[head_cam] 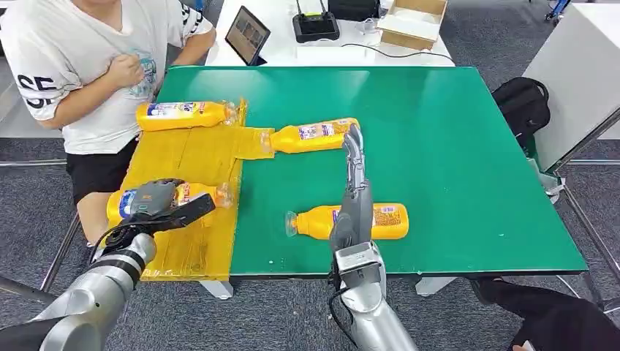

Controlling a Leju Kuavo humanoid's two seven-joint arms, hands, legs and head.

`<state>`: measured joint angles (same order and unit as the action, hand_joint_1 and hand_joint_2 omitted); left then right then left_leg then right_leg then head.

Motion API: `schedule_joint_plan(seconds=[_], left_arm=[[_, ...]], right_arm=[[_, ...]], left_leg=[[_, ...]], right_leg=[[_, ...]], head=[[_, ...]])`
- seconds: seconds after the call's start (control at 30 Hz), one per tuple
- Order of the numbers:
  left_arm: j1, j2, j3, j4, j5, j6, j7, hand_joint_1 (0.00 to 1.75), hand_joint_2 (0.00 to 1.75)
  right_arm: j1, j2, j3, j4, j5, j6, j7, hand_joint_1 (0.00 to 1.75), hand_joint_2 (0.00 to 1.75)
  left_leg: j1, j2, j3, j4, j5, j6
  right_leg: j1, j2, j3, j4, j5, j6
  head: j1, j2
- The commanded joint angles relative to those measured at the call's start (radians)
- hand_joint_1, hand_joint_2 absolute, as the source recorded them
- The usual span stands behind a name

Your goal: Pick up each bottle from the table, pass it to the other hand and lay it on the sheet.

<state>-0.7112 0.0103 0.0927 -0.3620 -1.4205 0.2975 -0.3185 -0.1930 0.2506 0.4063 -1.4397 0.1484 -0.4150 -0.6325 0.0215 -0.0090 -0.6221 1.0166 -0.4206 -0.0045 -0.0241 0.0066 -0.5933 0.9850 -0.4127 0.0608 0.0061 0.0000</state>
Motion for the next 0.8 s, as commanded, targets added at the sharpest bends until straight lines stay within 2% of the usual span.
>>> schedule_joint_plan(seconds=[0.03, 0.33, 0.53, 0.6, 0.67, 0.73, 0.77, 0.8], left_arm=[[-0.013, -0.044, 0.089, 0.059, 0.17, -0.175, -0.072, 0.0, 0.0], [-0.009, -0.052, 0.109, 0.053, 0.237, -0.216, -0.08, 0.0, 0.0], [0.0, -0.048, 0.123, 0.046, 0.379, -0.347, -0.142, 0.0, 0.0], [0.004, -0.067, 0.214, 0.033, 0.519, -0.434, -0.19, 0.0, 0.0], [0.011, -0.094, 0.275, -0.001, 0.652, -0.452, -0.229, 0.0, 0.0], [0.019, -0.129, 0.301, -0.053, 0.756, -0.364, -0.268, 0.0, 0.0], [0.029, -0.168, 0.347, -0.116, 0.877, -0.249, -0.325, 0.0, 0.0], [0.037, -0.182, 0.344, -0.155, 0.917, -0.192, -0.361, 0.0, 0.0]], right_arm=[[-0.039, -0.001, -0.023, 0.112, -0.012, 0.024, 0.027, 0.0, 0.0], [-0.043, 0.006, -0.036, 0.135, -0.02, 0.035, 0.032, 0.0, 0.0], [-0.054, 0.012, -0.058, 0.175, -0.041, 0.06, 0.042, 0.0, 0.0], [-0.058, 0.012, -0.062, 0.195, -0.044, 0.065, 0.042, 0.0, 0.0], [-0.053, 0.014, -0.069, 0.197, -0.046, 0.069, 0.04, 0.0, 0.0], [-0.045, 0.014, -0.069, 0.196, -0.034, 0.061, 0.044, 0.0, 0.0], [-0.043, 0.008, -0.057, 0.203, 0.0, 0.049, 0.064, 0.0, 0.0], [-0.043, 0.003, -0.048, 0.212, 0.017, 0.052, 0.075, 0.0, 0.0]], left_leg=[[0.001, 0.001, 0.005, -0.002, -0.001, 0.002], [0.0, -0.001, 0.007, -0.002, 0.0, 0.002], [0.0, 0.0, 0.008, -0.002, 0.001, 0.001], [-0.001, 0.0, 0.009, -0.002, 0.001, 0.001], [0.0, 0.0, 0.009, -0.002, 0.001, 0.001], [0.0, 0.0, 0.01, -0.003, 0.001, 0.002], [0.0, -0.002, 0.009, -0.001, 0.001, 0.001], [0.0, -0.001, 0.01, -0.002, 0.001, 0.002]], right_leg=[[0.001, 0.0, 0.005, -0.002, 0.0, -0.003], [0.001, -0.002, 0.007, -0.002, 0.0, -0.003], [0.001, -0.001, 0.009, -0.002, 0.0, -0.003], [0.0, 0.0, 0.009, -0.002, 0.0, -0.002], [0.0, 0.0, 0.01, -0.002, 0.0, -0.002], [0.0, 0.0, 0.011, -0.003, 0.0, -0.003], [0.0, -0.002, 0.011, -0.002, 0.0, -0.002], [0.001, -0.002, 0.011, -0.003, 0.0, -0.003]], head=[[0.0, 0.0], [0.0, 0.0], [0.0, 0.0], [0.0, 0.0], [0.0, 0.0], [0.0, 0.0], [0.0, 0.0], [0.0, 0.0]])
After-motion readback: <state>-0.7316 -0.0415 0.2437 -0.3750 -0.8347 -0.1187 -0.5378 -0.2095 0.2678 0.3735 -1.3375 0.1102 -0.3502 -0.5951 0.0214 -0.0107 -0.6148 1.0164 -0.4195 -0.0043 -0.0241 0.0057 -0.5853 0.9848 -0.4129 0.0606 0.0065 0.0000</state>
